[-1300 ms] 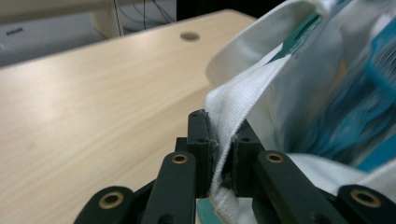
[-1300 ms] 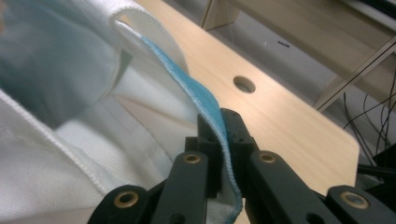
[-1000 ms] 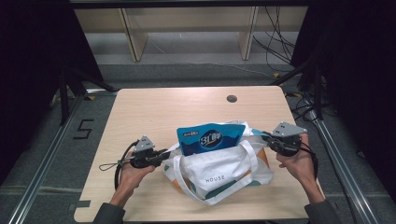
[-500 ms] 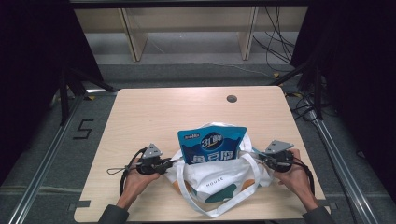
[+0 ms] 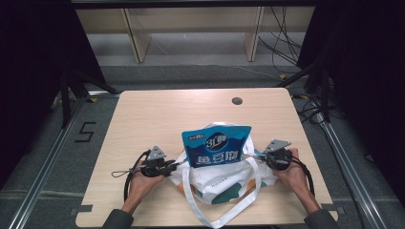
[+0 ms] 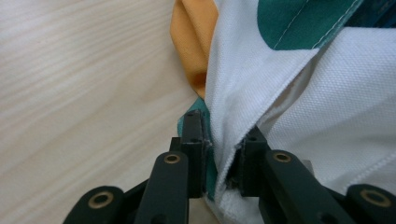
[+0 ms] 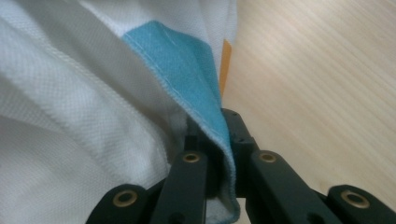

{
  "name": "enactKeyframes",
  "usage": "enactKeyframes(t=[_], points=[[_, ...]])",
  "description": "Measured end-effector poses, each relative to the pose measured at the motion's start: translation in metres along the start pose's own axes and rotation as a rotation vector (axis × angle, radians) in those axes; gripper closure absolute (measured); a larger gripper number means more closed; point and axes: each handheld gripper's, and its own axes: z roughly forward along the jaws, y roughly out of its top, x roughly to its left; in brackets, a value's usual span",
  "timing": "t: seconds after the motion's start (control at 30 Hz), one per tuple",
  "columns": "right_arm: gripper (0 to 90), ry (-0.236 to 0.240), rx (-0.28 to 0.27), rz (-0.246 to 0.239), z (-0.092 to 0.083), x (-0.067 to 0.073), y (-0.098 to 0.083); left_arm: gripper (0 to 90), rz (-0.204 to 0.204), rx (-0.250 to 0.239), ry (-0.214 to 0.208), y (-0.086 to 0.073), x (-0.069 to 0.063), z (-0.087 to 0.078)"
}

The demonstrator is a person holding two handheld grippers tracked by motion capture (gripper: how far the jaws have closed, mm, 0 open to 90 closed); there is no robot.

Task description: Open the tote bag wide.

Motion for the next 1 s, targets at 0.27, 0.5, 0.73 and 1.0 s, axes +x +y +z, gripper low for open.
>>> enactKeyframes(t=[0.27,0.5,0.73,1.0], points=[[87.0,-0.025,-0.011,0.008,0.023,-0.018,0.021,76.1,-0.051,-0.037,0.037,0.009,0.021,0.013],[55.7,-0.050,-0.064,0.186,-0.002,-0.035,0.026,63.4,-0.109,-0.028,0.026,0.013,0.026,0.002],[48.8,-0.021,-0.239,0.253,-0.051,-0.041,0.034,40.7,-0.076,-0.053,0.063,0.029,0.025,-0.017],[46.2,0.213,-0.335,0.123,-0.080,0.003,0.063,36.5,-0.025,-0.113,0.023,0.054,0.010,-0.026]])
